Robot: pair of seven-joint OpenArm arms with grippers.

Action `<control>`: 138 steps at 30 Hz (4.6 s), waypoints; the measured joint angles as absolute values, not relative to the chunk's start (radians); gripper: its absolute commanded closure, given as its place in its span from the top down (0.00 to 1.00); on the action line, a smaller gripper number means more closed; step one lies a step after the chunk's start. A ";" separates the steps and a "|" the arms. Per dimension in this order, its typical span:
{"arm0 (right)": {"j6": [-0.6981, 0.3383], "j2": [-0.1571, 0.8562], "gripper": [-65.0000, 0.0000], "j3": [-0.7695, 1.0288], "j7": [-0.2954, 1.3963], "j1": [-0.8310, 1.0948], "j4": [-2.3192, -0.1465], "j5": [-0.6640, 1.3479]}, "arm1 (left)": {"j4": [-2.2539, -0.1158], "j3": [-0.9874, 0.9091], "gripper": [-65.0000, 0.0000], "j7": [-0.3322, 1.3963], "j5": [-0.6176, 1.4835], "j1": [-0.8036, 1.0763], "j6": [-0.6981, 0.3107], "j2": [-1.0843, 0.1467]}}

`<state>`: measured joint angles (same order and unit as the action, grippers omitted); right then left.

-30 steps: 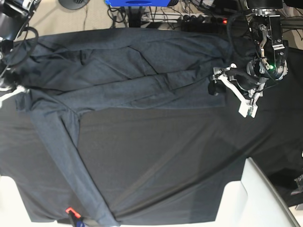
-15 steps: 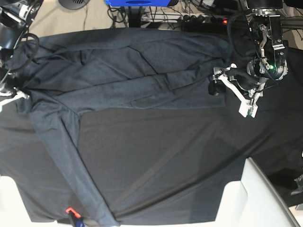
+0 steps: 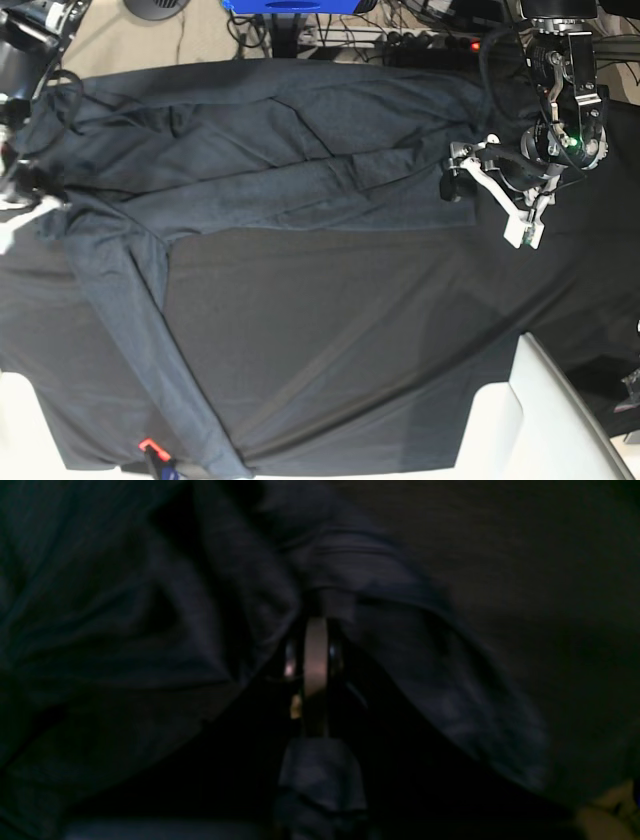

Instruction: Fold the T-shirt properly

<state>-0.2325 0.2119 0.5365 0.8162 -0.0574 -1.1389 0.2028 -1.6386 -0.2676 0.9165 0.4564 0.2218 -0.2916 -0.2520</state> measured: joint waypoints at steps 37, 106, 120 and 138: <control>-0.237 0.383 0.00 0.523 0.551 -0.216 -0.723 0.210 | -1.639 -0.268 0.83 0.916 0.456 0.228 -0.291 -0.253; -0.376 0.204 0.49 0.768 0.770 -0.090 -1.095 0.359 | -1.583 -0.643 0.83 0.590 0.452 0.485 -0.690 -0.233; -0.375 0.210 0.49 0.849 0.770 -0.069 -1.094 0.349 | -1.583 -0.643 0.83 0.590 0.452 0.485 -0.690 -0.230; -0.379 0.210 0.49 0.846 0.766 -0.121 -0.992 0.353 | -1.583 -0.645 0.83 0.590 0.452 0.483 -0.690 -0.230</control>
<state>-0.3794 0.2100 0.8463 0.7658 -0.1215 -0.9924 0.3527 -1.5833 -0.6449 0.5903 0.4522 0.4828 -0.6895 -0.2298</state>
